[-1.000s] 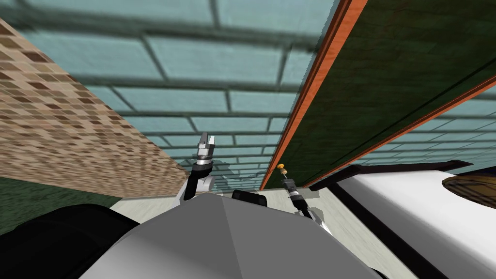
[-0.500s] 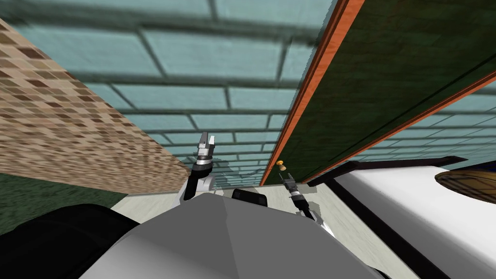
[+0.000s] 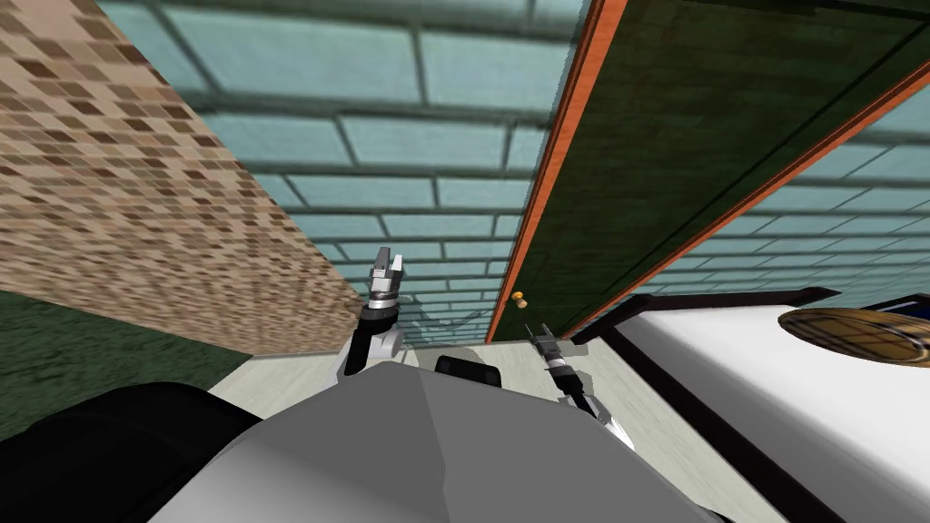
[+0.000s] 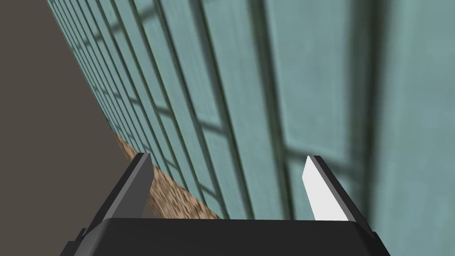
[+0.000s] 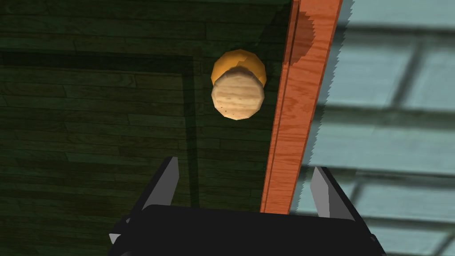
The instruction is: Pull the door open
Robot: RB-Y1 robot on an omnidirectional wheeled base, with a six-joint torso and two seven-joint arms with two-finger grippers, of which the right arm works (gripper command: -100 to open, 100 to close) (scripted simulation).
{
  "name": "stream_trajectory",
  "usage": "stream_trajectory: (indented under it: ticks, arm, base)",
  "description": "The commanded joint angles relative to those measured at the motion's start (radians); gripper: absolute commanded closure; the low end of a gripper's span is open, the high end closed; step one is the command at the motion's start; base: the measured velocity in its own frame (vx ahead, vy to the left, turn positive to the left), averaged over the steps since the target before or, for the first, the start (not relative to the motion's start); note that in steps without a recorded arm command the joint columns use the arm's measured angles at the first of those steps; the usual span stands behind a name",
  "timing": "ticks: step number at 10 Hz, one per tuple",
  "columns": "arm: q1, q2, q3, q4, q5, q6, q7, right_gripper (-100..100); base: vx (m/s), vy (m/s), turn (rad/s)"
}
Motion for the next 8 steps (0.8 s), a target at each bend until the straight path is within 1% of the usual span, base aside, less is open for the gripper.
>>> stream_trajectory:
  ticks: [1, 3, 8]
  arm:
    - [-0.016, 0.002, 0.005, 0.016, -0.032, 0.009, 0.022, -100]
    - [-0.033, 0.006, 0.013, 0.033, -0.081, 0.024, 0.051, -100]
    - [-0.088, 0.017, 0.037, 0.085, -0.232, 0.069, 0.142, -100]
  base:
    - [0.005, -0.037, 0.225]
    - [0.019, -0.04, 0.161]
    - [0.008, -0.052, 0.195]
